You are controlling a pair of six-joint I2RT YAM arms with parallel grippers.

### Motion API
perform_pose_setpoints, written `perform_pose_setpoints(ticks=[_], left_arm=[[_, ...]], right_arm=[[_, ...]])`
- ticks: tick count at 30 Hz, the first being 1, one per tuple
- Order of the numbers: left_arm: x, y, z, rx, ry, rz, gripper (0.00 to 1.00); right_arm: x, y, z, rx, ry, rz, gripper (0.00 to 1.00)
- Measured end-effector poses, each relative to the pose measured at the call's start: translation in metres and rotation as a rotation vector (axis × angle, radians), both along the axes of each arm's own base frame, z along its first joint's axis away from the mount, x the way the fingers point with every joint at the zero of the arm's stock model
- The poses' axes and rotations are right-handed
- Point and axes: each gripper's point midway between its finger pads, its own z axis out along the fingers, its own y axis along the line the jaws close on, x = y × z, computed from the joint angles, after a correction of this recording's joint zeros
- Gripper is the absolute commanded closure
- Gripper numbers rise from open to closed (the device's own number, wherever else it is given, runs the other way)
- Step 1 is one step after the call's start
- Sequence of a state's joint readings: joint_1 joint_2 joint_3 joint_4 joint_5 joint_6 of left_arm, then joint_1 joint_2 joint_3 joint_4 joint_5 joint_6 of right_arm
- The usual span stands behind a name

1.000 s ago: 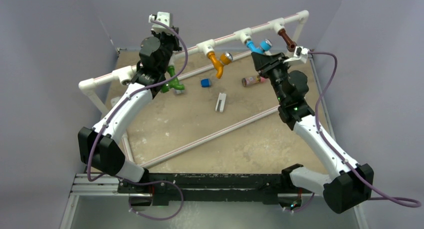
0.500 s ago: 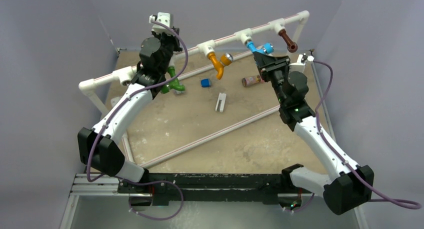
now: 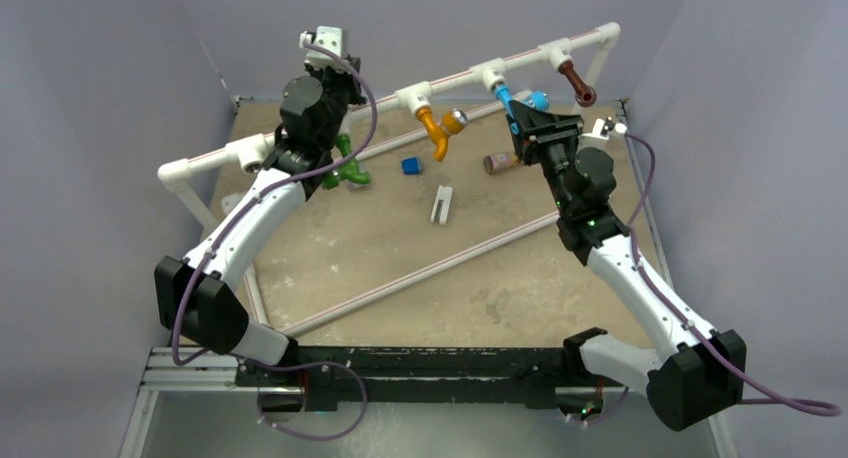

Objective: Install the water faucets

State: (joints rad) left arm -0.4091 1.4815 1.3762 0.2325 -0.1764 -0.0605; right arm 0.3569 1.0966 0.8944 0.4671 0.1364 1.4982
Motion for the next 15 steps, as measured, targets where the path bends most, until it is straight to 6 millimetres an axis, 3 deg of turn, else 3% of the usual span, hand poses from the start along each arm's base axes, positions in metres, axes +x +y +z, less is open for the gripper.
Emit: perform_pose_setpoints(ticks=[3,15], left_arm=[[-0.002,-0.004,0.0,-0.001,0.001,-0.01,1.0],[-0.005,-0.012,0.001,-0.004,-0.003,-0.032,1.0]], right_arm=[[0.0,0.0,0.005,0.006,-0.017,-0.002,0.44],[-0.004,-0.002,0.013,-0.006,-0.055,-0.006,0.35]])
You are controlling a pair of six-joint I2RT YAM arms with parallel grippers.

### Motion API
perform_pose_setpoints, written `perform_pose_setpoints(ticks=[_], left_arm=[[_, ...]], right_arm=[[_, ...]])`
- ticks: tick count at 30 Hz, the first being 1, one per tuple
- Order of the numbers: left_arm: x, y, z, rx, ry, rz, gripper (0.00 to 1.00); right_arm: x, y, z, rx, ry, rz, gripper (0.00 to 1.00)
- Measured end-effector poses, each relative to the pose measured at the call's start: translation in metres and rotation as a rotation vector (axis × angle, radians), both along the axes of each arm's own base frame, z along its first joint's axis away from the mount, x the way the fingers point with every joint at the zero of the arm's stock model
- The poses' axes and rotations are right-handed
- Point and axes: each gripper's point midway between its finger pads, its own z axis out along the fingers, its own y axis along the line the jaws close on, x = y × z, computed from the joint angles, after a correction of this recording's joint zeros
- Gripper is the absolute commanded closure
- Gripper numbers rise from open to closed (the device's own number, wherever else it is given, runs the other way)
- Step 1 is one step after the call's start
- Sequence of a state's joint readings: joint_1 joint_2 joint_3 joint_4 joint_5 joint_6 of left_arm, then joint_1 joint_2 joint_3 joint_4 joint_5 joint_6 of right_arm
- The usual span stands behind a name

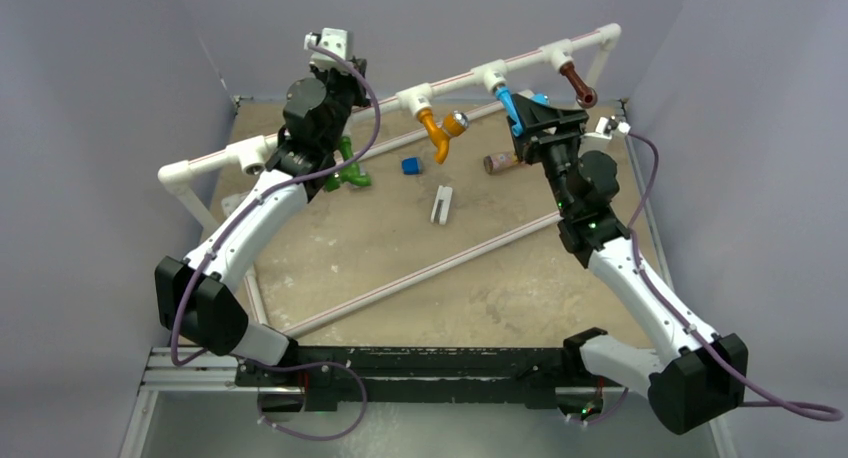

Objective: Install the water faucets

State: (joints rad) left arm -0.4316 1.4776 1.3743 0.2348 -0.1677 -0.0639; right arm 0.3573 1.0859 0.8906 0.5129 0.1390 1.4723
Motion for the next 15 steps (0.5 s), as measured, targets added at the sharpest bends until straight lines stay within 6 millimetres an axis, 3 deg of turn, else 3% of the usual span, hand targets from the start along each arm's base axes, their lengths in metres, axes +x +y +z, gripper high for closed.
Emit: perform_pose_setpoints(ticks=[15], left_arm=[[-0.001,-0.001,0.0,0.001,0.0,-0.002,1.0]], right_arm=[[-0.023,-0.01,-0.004,-0.175,-0.043,-0.033,0.2]])
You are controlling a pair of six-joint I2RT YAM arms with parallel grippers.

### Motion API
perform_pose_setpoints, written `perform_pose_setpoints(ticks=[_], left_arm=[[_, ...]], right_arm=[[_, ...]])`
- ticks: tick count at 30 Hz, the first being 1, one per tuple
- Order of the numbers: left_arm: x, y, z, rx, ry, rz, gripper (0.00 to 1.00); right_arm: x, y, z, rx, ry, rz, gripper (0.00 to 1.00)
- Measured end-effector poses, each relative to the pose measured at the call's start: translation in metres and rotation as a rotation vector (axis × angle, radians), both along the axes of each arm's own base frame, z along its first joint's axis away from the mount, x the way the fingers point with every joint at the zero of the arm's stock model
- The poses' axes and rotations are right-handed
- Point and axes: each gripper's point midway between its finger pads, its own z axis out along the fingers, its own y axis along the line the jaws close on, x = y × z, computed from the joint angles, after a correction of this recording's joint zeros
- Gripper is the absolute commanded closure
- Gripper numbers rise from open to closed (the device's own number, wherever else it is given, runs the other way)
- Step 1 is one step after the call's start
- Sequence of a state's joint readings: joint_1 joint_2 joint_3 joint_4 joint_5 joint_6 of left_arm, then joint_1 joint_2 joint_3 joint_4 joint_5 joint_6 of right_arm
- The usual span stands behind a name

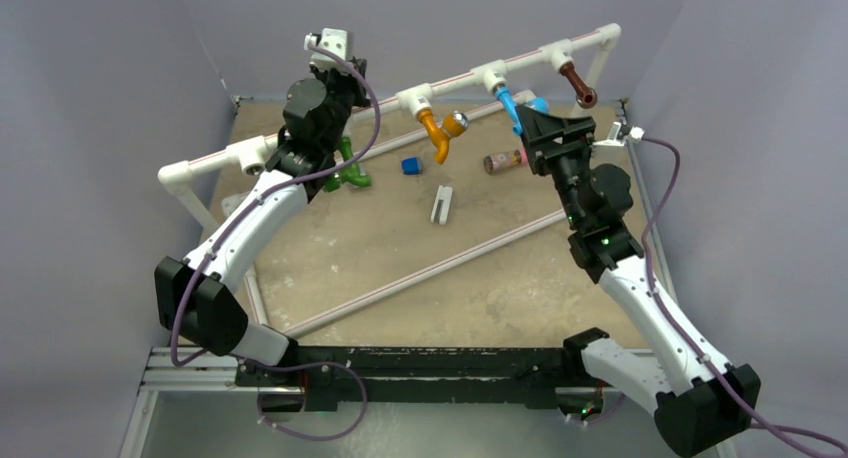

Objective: Install the water faucets

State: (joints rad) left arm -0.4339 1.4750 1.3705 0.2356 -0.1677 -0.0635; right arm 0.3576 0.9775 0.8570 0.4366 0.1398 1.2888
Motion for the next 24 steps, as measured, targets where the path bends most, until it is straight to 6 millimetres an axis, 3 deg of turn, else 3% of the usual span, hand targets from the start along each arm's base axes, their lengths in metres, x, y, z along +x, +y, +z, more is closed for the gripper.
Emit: perform_pose_setpoints(ticks=[7,11,18,24], left_arm=[[0.0,0.0,0.0,0.002,-0.001,0.0,1.0],[0.0,-0.001,0.0,0.006,-0.002,0.0,1.0],[0.0,0.0,0.0,0.013,-0.006,0.006,1.0],[0.0,0.001,0.001,0.017,-0.01,0.012,1.0]], right_arm=[[-0.023,-0.017,-0.007,-0.181,-0.031,-0.059,0.17],[-0.037,-0.028,0.0,-0.375,-0.118,-0.107,0.16],[-0.053,-0.039,0.009,-0.855,-0.314,-0.168,0.19],[-0.054,-0.038,0.004,-1.325,-0.513,-0.177,0.18]])
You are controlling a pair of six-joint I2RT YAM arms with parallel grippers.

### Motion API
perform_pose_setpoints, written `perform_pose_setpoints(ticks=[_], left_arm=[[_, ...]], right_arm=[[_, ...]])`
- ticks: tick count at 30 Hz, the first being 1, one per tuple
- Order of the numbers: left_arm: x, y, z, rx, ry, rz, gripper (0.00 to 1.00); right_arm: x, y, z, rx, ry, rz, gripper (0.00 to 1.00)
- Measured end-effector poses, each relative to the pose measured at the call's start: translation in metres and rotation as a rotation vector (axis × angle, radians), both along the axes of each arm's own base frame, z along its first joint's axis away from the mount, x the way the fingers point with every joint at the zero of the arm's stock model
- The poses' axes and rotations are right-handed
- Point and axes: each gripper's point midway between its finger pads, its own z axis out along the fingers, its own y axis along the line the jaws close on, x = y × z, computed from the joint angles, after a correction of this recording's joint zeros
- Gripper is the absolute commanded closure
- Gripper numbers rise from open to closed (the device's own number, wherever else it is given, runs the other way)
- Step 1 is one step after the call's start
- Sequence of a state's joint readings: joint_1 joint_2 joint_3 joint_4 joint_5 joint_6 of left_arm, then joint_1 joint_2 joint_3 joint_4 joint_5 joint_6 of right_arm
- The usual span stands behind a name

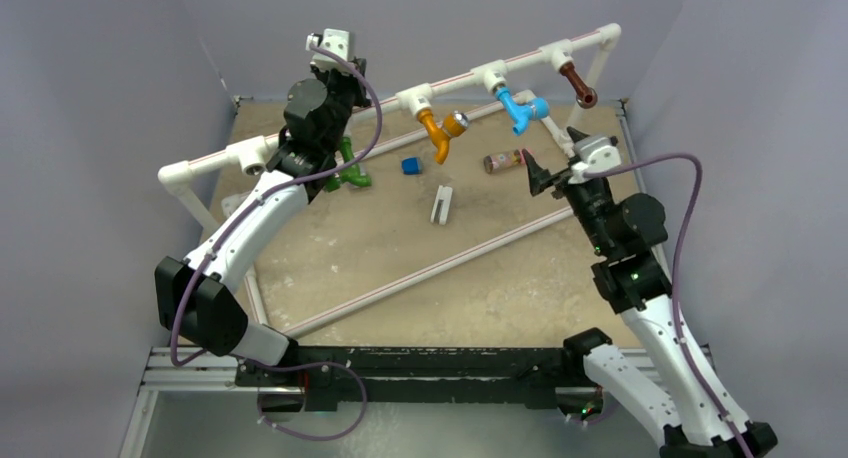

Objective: Install the water faucets

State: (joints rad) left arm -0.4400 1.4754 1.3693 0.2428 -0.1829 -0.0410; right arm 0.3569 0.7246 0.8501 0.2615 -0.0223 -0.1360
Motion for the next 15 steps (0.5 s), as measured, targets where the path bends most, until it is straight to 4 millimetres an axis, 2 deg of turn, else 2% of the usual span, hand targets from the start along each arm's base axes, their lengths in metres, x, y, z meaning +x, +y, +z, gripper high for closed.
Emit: perform_pose_setpoints(ticks=[7,10,15], left_arm=[[0.0,0.0,-0.002,0.001,0.002,0.001,1.0],[0.0,0.0,-0.002,0.001,0.002,0.002,1.0],[-0.001,0.0,-0.001,0.0,0.0,0.003,1.0]], right_arm=[[0.002,0.008,-0.013,-0.535,-0.221,0.026,0.19],[0.011,0.008,-0.021,-0.732,-0.31,-0.017,0.18],[0.025,0.006,-0.044,-0.947,-0.389,-0.101,0.16]])
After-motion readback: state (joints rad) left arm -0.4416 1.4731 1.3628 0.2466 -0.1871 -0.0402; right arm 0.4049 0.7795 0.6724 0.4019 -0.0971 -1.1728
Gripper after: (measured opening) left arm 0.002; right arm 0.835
